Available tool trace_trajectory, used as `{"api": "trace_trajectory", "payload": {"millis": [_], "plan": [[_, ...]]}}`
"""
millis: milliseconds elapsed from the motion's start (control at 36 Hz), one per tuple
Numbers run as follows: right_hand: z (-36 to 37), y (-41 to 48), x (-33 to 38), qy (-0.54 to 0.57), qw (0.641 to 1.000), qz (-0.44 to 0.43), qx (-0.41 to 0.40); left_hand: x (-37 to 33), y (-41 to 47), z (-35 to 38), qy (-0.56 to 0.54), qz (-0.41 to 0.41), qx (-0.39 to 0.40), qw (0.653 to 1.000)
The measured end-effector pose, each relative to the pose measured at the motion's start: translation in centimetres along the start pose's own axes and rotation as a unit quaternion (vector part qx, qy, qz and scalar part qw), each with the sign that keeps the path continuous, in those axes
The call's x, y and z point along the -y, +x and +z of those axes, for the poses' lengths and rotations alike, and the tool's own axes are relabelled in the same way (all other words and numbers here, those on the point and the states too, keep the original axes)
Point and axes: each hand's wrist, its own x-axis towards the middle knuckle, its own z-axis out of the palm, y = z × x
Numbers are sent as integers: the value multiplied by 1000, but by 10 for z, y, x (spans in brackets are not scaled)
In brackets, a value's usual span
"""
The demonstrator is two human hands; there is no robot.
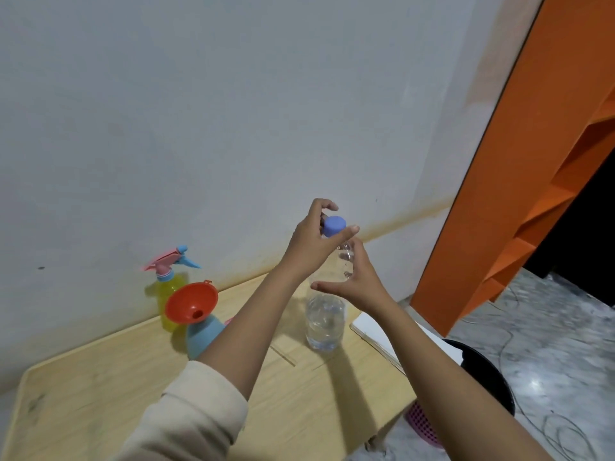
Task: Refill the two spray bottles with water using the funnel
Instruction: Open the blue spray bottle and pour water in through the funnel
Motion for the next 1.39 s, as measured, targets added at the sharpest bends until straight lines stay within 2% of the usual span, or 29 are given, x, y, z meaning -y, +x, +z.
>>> {"api": "trace_trajectory", "payload": {"millis": [56,111,306,528,694,889,1167,1278,1389], "plan": [[-2,1,-2,-5,1000,3,-5,2,-2,-6,-38,-8,72,997],[-3,3,-3,-11,1000,6,-5,6,-3,-9,-38,-3,106,994],[0,4,-5,0,1000,14,-16,7,-4,-2,-34,27,22,999],[-5,5,-5,10,1000,25,3,3,-4,3,-57,4,-47,997],[-1,2,-3,1,1000,10,-1,0,-5,13,-39,-5,-153,987],[1,1,-3,-7,1000,11,1,-2,-2,12,34,44,-122,991],[5,0,-2,-21,1000,10,-17,-6,0,19,17,25,-183,983],[5,-3,-3,-24,999,4,-31,-16,6,11,-31,34,-232,972],[6,-4,-3,-16,999,-1,-38,-8,-3,-4,-99,7,-245,964]]}}
